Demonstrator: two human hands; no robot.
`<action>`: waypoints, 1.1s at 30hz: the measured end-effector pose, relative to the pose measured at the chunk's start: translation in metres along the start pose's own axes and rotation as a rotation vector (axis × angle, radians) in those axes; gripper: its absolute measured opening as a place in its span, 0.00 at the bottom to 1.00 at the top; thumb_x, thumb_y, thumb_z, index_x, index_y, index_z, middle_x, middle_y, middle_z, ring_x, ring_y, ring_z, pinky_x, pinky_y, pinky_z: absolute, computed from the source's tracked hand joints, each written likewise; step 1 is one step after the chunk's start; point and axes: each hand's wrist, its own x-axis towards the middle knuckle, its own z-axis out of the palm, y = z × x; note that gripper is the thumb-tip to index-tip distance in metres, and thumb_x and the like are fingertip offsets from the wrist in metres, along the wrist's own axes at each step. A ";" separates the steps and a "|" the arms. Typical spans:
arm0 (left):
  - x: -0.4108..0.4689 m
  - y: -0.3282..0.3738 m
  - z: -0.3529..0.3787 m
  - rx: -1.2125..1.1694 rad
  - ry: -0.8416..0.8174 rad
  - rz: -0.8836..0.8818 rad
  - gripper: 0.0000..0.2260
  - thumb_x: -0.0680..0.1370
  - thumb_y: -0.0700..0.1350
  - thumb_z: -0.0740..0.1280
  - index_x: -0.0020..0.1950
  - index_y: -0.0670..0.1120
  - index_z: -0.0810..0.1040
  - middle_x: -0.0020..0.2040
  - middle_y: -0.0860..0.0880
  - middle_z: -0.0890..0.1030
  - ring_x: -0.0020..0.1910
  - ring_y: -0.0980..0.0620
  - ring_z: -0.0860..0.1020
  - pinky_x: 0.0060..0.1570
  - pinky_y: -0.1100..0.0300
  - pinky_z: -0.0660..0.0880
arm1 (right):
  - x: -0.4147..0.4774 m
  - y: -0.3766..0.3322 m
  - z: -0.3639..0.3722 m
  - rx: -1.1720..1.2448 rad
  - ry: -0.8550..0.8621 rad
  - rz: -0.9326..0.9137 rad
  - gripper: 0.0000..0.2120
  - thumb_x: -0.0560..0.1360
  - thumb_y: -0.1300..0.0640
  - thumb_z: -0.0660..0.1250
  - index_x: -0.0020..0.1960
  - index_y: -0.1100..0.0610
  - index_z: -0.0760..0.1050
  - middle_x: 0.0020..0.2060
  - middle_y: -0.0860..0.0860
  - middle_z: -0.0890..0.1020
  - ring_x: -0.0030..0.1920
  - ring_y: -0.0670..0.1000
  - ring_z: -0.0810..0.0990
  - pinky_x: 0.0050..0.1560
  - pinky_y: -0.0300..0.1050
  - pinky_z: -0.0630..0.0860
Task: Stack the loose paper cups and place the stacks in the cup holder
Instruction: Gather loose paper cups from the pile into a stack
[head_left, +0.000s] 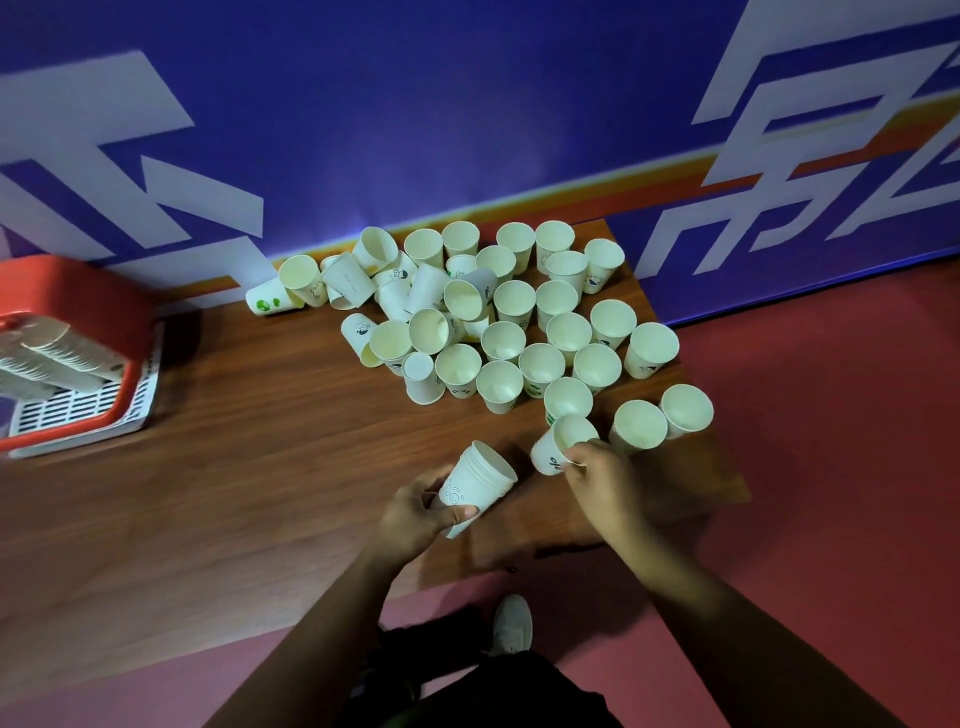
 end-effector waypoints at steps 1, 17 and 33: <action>0.001 0.000 -0.001 0.013 -0.005 0.003 0.24 0.72 0.36 0.77 0.65 0.50 0.78 0.54 0.53 0.84 0.49 0.61 0.83 0.43 0.69 0.77 | 0.000 -0.007 -0.006 0.164 0.023 0.048 0.01 0.73 0.61 0.71 0.44 0.59 0.81 0.39 0.51 0.82 0.41 0.50 0.81 0.43 0.46 0.76; 0.034 0.024 0.013 0.071 -0.070 0.089 0.24 0.70 0.39 0.79 0.61 0.58 0.79 0.57 0.54 0.84 0.57 0.57 0.82 0.57 0.60 0.79 | 0.011 -0.026 -0.033 0.478 -0.112 0.130 0.07 0.75 0.57 0.70 0.53 0.54 0.81 0.38 0.41 0.82 0.41 0.41 0.80 0.45 0.37 0.75; 0.046 0.021 0.023 0.103 -0.121 0.041 0.23 0.71 0.35 0.77 0.64 0.50 0.78 0.58 0.53 0.83 0.52 0.65 0.81 0.48 0.69 0.77 | 0.006 0.033 -0.043 0.058 0.138 0.070 0.04 0.74 0.62 0.69 0.48 0.59 0.81 0.43 0.51 0.83 0.45 0.50 0.80 0.46 0.40 0.72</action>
